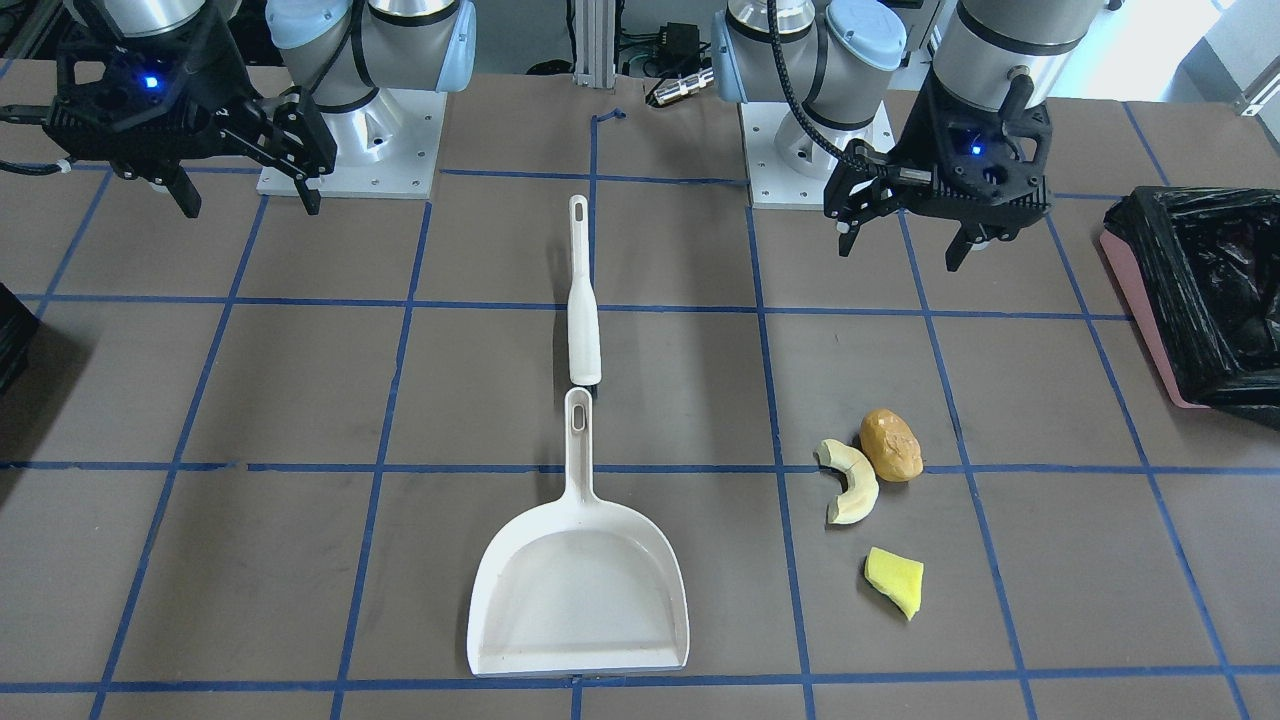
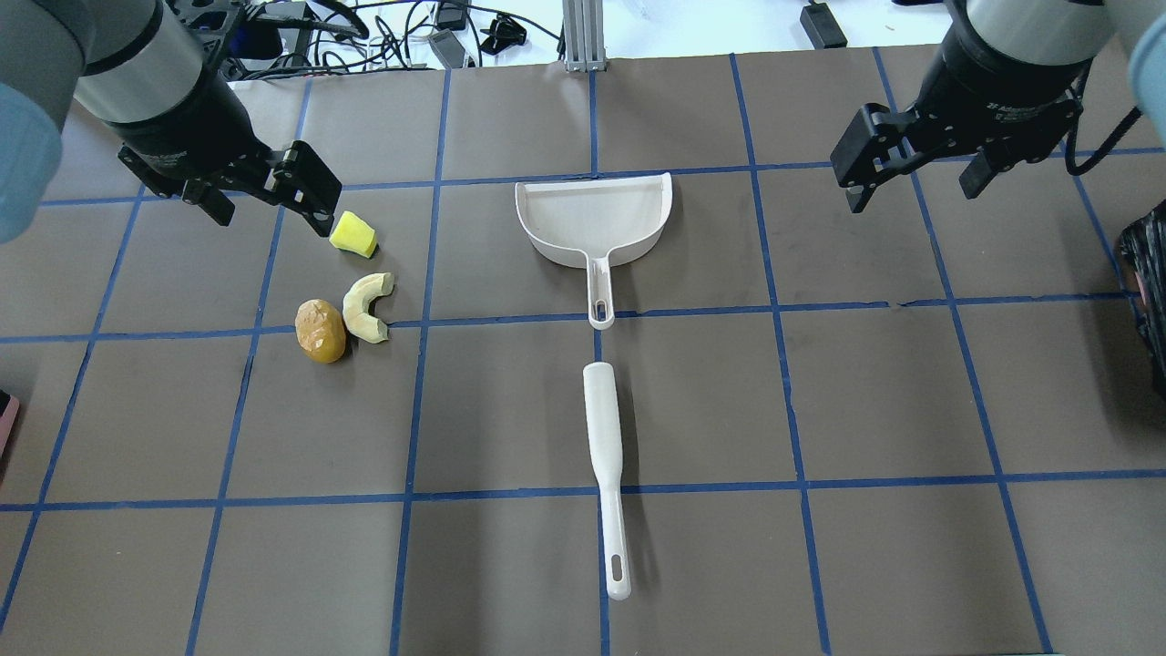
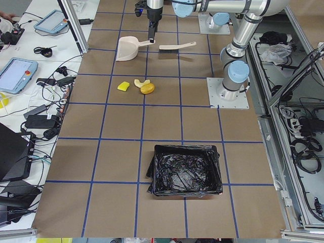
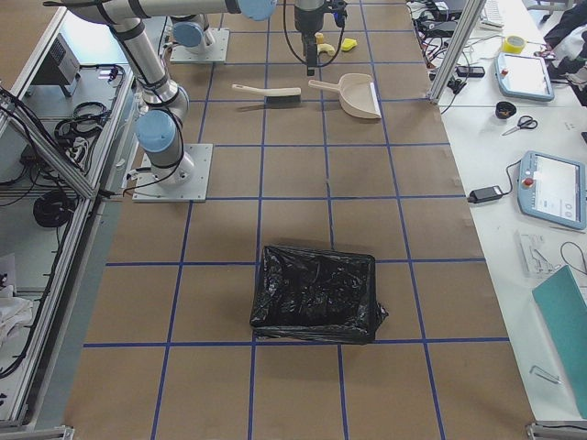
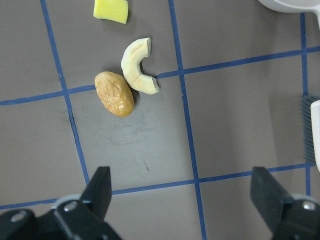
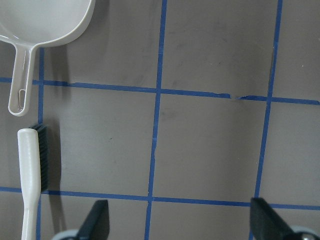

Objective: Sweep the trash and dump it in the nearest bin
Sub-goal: 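Move both grippers toward the white dustpan and brush handles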

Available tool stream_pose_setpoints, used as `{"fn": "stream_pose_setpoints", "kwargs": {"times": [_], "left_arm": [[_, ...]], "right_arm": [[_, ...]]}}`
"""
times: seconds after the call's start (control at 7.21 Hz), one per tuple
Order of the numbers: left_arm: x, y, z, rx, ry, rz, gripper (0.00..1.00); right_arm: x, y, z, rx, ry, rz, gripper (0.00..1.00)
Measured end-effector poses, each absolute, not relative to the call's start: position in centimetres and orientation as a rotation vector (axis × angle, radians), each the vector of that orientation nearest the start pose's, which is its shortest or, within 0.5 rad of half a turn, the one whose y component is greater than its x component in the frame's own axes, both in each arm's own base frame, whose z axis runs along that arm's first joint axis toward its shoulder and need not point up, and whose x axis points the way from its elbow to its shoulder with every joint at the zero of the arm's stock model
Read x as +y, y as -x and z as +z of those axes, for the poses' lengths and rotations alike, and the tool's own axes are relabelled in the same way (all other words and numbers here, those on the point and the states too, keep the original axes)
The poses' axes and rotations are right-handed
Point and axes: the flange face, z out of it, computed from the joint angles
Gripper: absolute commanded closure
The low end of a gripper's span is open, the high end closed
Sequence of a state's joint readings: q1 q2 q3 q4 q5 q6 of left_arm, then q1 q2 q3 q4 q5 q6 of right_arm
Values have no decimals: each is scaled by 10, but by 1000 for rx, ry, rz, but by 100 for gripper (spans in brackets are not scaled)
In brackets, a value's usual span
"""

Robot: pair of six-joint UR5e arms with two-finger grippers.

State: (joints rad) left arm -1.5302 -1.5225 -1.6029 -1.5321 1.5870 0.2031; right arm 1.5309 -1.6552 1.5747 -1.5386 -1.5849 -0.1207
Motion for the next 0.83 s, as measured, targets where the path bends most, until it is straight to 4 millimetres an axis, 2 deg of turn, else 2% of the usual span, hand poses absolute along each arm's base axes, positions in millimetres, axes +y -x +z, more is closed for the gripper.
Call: {"fn": "stream_pose_setpoints", "kwargs": {"times": [0.83], "left_arm": [[-496,107,494,3104,-247,-93,0]], "right_arm": [[-463,-115,512,3155,132,-25,0]]}}
